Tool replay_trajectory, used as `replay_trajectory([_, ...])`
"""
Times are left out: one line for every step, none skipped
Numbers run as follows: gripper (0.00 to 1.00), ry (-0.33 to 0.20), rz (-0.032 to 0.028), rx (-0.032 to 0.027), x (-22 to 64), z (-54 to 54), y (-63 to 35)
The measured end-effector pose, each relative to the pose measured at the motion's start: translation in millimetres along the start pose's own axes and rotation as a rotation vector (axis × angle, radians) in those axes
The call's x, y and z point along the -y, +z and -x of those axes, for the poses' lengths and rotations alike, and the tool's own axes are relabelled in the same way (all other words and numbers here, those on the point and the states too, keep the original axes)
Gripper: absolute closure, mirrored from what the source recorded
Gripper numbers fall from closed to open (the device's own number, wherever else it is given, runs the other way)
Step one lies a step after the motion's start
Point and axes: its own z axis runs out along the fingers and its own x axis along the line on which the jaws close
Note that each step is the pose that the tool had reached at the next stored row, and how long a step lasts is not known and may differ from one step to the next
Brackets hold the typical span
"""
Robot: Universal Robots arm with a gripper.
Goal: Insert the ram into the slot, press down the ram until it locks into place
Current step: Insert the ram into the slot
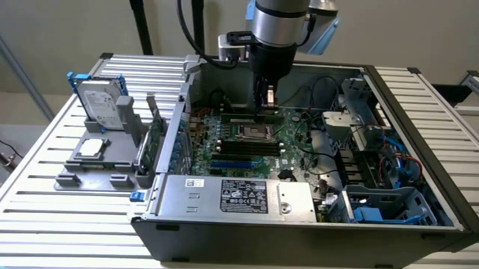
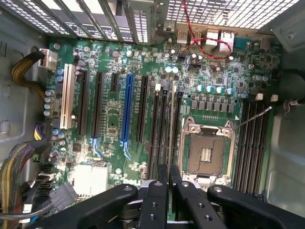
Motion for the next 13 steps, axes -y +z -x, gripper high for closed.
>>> replay_trajectory([0.87,0.000,-0.0002,0.0000,0.0,-0.6,1.8])
replay_trajectory([0.87,0.000,-0.0004,-0.0001,0.0,-1.3,3.7])
replay_trajectory([0.87,0.000,-0.0006,-0.0001,0.0,-2.0,5.5])
replay_trajectory([0.87,0.000,-0.0009,-0.0001,0.0,-2.8,7.3])
replay_trajectory([0.87,0.000,-0.0011,-0.0001,0.0,-3.7,9.1])
replay_trajectory([0.87,0.000,-0.0015,-0.0001,0.0,-4.6,10.9])
replay_trajectory([0.87,0.000,-0.0019,-0.0001,0.0,-5.6,12.7])
replay_trajectory([0.87,0.000,-0.0024,-0.0002,0.0,-6.7,14.4])
replay_trajectory([0.87,0.000,-0.0029,-0.0002,-0.1,-7.8,16.4])
replay_trajectory([0.87,0.000,-0.0035,-0.0003,-0.1,-8.7,18.1])
replay_trajectory([0.87,0.000,-0.0043,-0.0004,-0.1,-9.7,19.9])
replay_trajectory([0.87,0.000,-0.0054,-0.0004,-0.1,-10.2,21.8])
replay_trajectory([0.87,0.000,-0.0064,-0.0006,-0.1,-10.7,23.5])
